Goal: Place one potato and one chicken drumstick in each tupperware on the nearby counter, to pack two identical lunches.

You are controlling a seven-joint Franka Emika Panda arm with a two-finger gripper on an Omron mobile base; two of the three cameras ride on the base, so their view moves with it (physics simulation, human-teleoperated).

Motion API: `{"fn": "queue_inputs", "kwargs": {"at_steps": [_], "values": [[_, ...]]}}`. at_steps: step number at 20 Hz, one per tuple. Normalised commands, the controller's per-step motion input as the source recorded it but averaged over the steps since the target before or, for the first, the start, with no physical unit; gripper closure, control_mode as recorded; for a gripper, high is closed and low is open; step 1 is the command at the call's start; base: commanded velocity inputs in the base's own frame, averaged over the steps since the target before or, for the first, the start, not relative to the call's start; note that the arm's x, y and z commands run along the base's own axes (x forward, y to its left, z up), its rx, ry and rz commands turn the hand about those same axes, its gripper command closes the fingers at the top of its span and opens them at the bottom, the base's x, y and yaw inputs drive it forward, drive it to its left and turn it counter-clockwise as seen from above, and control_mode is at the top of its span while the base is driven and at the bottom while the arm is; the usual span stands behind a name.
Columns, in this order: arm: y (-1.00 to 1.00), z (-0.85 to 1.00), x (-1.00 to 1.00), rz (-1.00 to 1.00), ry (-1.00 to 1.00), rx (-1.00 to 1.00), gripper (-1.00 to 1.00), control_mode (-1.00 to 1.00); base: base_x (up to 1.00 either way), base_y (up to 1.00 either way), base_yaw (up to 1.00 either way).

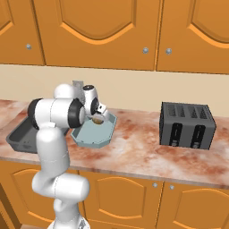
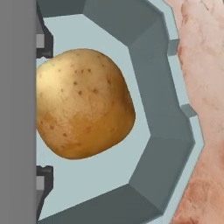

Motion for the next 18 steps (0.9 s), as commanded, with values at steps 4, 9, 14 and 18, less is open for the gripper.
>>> {"fn": "queue_inputs", "kwargs": {"at_steps": [4,9,14,18], "values": [[0.0,0.37,-0.87,-0.08,0.0,0.0,-1.0,-1.0,0.0,0.0,0.0],[0.0,0.83,-1.0,-0.01,-0.05,0.0,-1.0,-1.0,0.0,0.0,0.0],[-0.07,0.73,-1.0,0.0,-0.06,0.0,-1.0,-1.0,0.0,0.0,0.0],[-0.06,0.41,-1.0,0.0,-0.08,0.0,-1.0,-1.0,0.0,0.0,0.0]]}}
